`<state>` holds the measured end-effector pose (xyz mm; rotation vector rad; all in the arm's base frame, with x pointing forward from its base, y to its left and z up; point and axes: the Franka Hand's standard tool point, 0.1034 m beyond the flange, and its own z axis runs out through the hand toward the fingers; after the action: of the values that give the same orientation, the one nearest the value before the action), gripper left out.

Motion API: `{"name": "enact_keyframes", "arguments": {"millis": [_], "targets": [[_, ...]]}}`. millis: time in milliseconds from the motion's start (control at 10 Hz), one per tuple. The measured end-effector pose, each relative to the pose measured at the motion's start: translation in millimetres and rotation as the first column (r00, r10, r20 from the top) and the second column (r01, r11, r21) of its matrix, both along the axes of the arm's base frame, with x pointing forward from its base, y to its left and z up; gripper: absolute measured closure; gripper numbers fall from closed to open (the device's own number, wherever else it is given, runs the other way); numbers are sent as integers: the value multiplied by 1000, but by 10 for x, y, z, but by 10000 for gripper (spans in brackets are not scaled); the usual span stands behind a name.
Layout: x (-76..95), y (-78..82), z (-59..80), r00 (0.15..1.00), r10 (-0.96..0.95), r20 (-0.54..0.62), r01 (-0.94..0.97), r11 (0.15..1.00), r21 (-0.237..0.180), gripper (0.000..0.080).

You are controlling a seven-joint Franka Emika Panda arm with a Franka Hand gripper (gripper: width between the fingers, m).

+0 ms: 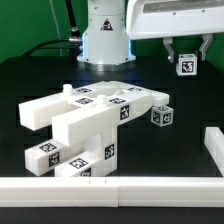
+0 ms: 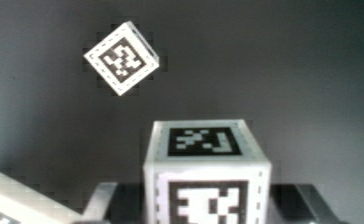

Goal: Assemble chair

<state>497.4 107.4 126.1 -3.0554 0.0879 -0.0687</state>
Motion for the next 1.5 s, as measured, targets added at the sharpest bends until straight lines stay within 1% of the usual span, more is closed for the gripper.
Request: {"name": "enact_keyframes", "arguments": {"millis": [100, 200, 300, 400, 600, 800, 900, 1000, 1100, 1200, 1300, 1500], "targets": [[256, -214, 99, 999, 43, 23, -43, 999, -6, 515], [548, -439, 200, 995, 86, 51, -85, 996, -15, 514], [850, -690, 268, 988, 126, 84, -123, 992, -33, 514], [965, -812, 289, 988, 130, 87, -127, 991, -38, 514], [940, -782, 267, 988, 127, 84, -125, 992, -37, 514], [939, -792, 264, 989, 126, 84, -123, 992, -37, 514], [946, -839, 261, 984, 158, 80, -156, 987, -42, 514], [1079, -1113, 287, 973, 221, 73, -217, 974, -57, 514], [1261, -1315, 329, 966, 245, 76, -241, 968, -67, 514], [1396, -1440, 332, 954, 290, 72, -285, 955, -77, 514], [1540, -1531, 327, 949, 310, 66, -304, 949, -81, 514], [1522, -1497, 311, 950, 304, 69, -298, 951, -81, 514]]}}
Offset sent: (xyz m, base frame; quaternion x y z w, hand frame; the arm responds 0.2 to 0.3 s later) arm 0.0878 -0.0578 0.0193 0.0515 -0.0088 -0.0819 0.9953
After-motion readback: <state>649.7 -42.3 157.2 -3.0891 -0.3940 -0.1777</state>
